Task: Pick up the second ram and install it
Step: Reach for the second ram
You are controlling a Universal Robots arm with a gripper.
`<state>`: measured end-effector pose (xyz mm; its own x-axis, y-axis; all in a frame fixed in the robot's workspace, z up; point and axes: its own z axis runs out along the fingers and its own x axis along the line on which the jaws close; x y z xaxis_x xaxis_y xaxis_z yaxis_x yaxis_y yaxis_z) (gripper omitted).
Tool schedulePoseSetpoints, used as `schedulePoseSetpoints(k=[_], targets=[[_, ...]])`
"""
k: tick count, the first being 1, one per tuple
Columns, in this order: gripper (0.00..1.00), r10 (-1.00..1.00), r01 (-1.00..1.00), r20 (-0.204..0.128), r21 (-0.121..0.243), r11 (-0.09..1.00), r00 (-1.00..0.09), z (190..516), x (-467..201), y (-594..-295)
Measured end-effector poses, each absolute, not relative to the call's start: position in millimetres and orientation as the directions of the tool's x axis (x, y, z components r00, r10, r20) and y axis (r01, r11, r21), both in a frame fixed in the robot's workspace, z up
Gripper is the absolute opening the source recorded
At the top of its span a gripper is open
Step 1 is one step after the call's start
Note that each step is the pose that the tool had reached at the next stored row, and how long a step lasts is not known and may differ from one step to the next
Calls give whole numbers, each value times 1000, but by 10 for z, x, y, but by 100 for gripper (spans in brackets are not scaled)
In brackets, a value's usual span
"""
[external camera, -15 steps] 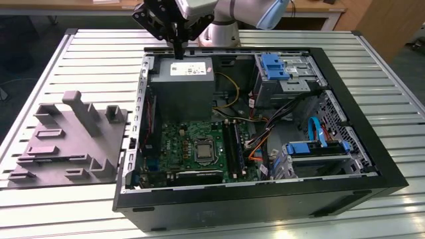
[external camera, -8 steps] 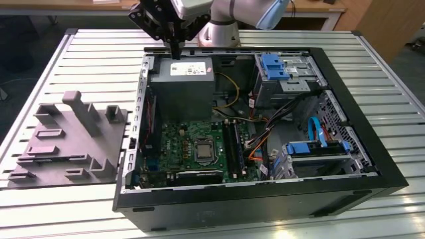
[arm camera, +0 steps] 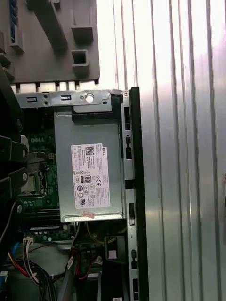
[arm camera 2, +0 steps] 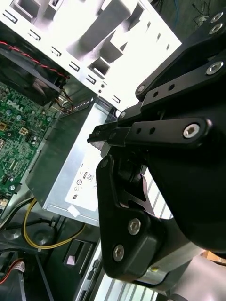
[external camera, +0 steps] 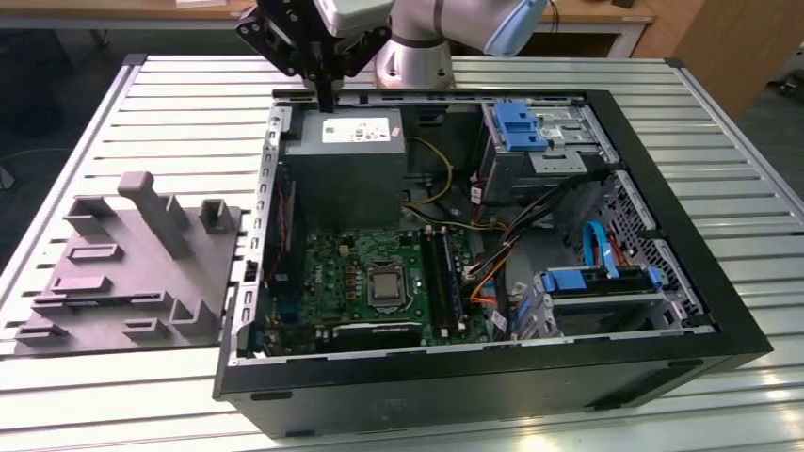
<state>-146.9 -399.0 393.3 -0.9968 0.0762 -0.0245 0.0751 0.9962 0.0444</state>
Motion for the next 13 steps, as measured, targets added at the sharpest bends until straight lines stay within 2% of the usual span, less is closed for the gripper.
schedulePoseSetpoints(k=[13], targets=[[10,76,75,-25,45,996,-997,3933,-1670,-3989]])
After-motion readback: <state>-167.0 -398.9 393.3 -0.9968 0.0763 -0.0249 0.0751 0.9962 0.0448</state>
